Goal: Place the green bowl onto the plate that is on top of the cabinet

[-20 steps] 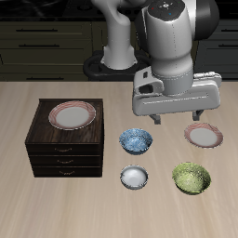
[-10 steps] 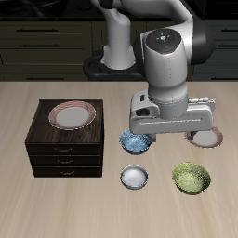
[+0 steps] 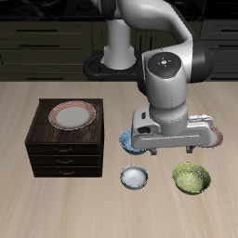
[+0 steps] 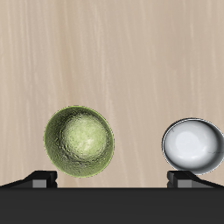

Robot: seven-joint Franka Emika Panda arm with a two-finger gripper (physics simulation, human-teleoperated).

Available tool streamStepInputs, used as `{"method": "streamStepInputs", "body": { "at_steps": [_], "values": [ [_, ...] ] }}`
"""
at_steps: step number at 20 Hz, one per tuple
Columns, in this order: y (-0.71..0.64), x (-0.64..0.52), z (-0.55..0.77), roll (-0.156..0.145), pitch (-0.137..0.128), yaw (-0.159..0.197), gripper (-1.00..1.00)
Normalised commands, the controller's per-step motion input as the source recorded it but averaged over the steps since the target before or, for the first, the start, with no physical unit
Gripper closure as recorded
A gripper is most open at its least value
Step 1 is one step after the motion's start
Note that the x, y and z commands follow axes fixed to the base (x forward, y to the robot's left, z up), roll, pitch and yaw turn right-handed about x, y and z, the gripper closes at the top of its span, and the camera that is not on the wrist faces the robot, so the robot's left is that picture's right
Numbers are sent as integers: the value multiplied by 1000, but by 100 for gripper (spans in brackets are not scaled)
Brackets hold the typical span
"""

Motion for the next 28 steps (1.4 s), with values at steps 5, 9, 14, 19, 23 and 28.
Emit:
{"method": "streamStepInputs", "body": {
  "at_steps": [5,9,14,19,23,28],
  "values": [
    [36,90,-356,4,39,-1,-100],
    [32,51,-323,1,37,-8,-100],
    [67,17,-254,8,33,-10,-100],
    [90,-7,-184,6,25,-11,-100],
    [86,-13,-186,13,29,-1,-100],
    [77,47,-259,-2,30,12,-100]
  ]
}}
